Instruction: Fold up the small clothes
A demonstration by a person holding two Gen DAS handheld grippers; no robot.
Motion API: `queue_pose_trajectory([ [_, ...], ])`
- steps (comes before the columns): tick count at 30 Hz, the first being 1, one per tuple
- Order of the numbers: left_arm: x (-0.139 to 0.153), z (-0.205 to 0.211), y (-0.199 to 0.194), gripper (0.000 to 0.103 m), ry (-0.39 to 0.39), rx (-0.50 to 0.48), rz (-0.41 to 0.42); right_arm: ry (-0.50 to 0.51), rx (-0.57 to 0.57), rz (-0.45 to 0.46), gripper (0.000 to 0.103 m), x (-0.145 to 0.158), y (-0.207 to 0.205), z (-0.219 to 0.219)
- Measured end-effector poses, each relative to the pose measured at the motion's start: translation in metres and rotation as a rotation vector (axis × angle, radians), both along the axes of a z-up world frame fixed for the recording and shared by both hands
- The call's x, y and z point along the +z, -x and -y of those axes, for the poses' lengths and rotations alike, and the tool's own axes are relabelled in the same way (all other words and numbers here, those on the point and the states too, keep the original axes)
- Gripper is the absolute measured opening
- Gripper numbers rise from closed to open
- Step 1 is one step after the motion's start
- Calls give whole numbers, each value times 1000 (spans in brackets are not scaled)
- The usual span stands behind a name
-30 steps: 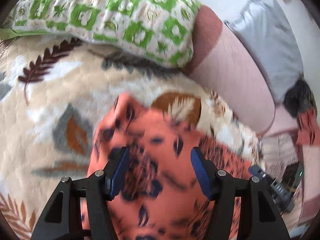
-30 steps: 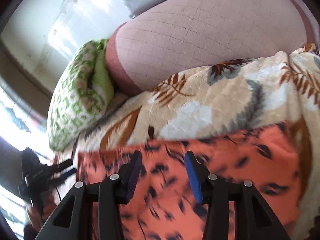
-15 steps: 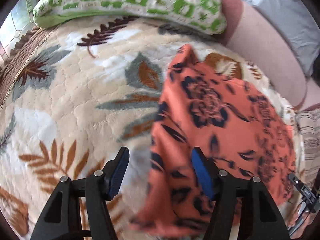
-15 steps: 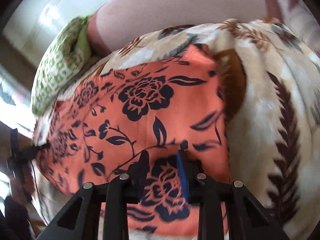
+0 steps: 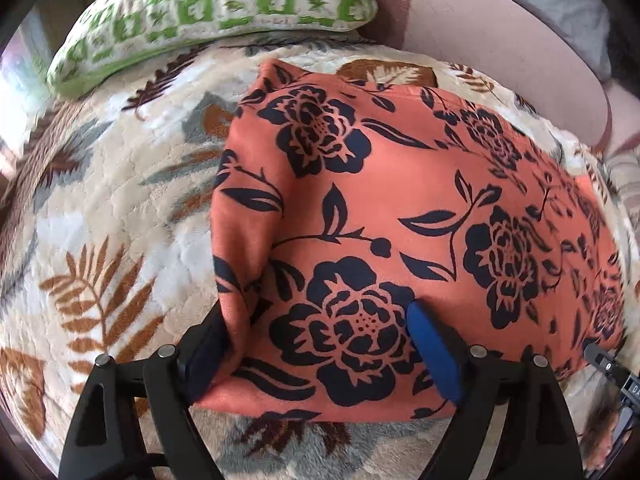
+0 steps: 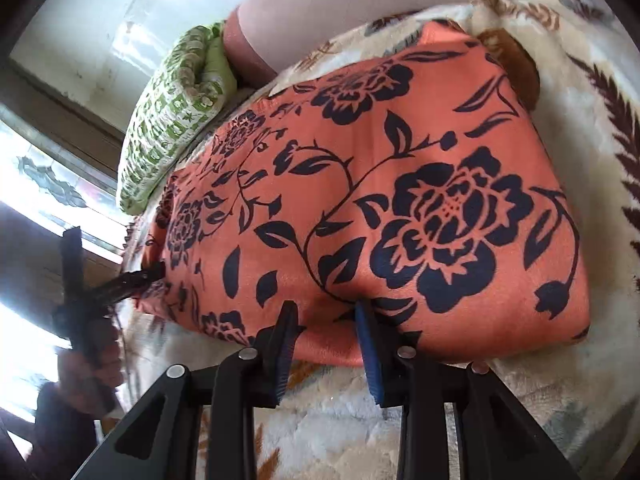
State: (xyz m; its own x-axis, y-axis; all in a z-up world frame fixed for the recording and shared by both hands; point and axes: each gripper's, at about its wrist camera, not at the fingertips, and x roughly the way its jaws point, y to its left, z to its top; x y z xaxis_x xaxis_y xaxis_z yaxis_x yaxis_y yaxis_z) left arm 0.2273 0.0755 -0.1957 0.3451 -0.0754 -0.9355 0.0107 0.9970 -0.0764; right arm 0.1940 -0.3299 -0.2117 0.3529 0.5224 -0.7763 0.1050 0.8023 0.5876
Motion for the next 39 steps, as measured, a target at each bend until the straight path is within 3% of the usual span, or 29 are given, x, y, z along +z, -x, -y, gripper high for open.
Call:
queue_pose_trajectory([
  [3,20,-20,2,87,62,87,31,-89,-23,-7,34,4,3,13],
  [7,54,-50,36,87,159,194,130,-178,-58,24,37,16,13,30],
  [10,56,-69,59,87,223,276,125,-193,-92,62,70,30,28,35],
  [15,34,-74,80,87,342,314,37,-247,-104,66,70,41,44,32],
  [21,3,-66,53,87,418,294,-49,-265,-152,17,70,33,69,38],
  [25,-9,-105,29,87,400,460,-41,-262,-175,5,70,25,67,42],
  [28,-13,-136,28,83,484,565,-58,-260,-189,-18,70,16,64,47],
  [29,-9,-137,29,82,458,569,-62,-253,-189,-21,70,15,62,46],
  [31,5,-131,33,82,301,538,-57,-250,-181,-24,70,13,59,45],
  [33,14,-126,42,82,201,526,-50,-264,-176,-25,70,12,57,43],
  [35,20,-126,56,82,216,527,-28,-268,-167,-12,70,15,56,41],
  [39,29,-112,77,82,332,472,-10,-284,-173,-3,70,17,57,40],
])
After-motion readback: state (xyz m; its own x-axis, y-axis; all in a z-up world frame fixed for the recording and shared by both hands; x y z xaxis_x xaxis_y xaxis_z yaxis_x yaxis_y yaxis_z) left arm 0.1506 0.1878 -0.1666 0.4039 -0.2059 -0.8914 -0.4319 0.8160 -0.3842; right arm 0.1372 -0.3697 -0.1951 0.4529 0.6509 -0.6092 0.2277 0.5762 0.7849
